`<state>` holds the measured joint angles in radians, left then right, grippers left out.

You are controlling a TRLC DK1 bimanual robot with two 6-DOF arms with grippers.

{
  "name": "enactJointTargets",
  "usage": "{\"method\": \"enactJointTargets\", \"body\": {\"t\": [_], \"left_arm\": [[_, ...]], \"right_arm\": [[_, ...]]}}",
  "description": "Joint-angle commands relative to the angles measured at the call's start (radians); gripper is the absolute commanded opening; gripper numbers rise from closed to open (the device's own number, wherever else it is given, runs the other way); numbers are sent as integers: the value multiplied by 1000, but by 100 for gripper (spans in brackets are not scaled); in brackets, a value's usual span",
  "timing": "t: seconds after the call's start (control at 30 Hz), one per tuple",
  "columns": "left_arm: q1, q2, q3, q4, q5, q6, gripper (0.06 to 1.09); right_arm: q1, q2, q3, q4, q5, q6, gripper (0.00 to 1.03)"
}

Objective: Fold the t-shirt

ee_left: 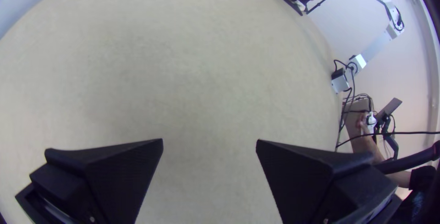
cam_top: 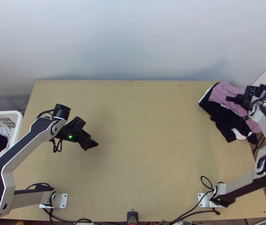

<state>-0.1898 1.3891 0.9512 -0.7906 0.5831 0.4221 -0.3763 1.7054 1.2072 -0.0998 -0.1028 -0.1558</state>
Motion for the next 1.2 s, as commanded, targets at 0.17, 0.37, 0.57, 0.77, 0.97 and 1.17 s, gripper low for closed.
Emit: {"method": "enactJointTargets", "body": {"t": [0.17, 0.37, 0.57, 0.77, 0.97, 1.17], "left_arm": [[20, -25, -26, 4, -6, 3, 105], [21, -13, -8, 4, -9, 4, 105], [21, -5, -9, 4, -11, 3, 105], [20, 2, -20, 4, -11, 4, 105], [33, -22, -25, -7, -12, 9, 105], [39, -47, -19, -13, -11, -3, 105]], "right_arm": [[-9, 115, 58, 3, 61, 45, 3], [-35, 138, 178, -158, -38, 75, 16], [-32, 99, 235, -296, -90, 88, 59], [-35, 103, 236, -382, -95, 81, 87], [-39, 66, 232, -439, -115, 73, 99], [-49, -70, 327, -538, -138, 75, 99]]}}
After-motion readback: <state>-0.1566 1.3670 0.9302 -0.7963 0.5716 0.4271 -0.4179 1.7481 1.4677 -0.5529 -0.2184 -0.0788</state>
